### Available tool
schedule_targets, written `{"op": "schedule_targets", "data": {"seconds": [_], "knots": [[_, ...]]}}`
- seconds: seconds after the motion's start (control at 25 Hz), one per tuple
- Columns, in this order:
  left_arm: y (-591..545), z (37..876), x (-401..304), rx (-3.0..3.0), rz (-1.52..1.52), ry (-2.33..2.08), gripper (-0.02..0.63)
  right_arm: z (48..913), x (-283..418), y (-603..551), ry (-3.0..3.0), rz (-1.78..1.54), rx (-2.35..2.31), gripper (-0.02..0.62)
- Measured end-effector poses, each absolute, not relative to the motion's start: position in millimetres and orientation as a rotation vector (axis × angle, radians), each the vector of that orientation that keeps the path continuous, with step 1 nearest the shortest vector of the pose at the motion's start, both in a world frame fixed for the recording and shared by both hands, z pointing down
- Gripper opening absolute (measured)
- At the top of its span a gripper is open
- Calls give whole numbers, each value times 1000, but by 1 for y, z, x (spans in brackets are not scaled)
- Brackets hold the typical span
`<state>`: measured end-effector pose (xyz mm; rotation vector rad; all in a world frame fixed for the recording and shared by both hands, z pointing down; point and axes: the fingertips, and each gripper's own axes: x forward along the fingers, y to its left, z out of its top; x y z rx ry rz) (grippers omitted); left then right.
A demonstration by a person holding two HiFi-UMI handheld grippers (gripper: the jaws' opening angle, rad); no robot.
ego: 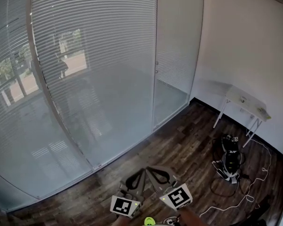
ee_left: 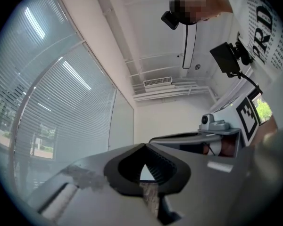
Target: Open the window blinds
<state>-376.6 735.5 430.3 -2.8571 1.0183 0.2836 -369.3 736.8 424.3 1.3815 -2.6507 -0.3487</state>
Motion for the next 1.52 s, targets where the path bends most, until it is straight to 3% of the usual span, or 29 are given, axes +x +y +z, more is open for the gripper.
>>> {"op": "schedule_targets", "data": {"seconds": [0.88, 1.52], "knots": [[593, 442, -258, -2924, 197, 945, -9, 430, -250, 593, -2635, -251, 1488, 8], [455, 444, -249, -2943, 370, 918, -9, 445, -243, 453, -2591, -284, 1478, 8]]}}
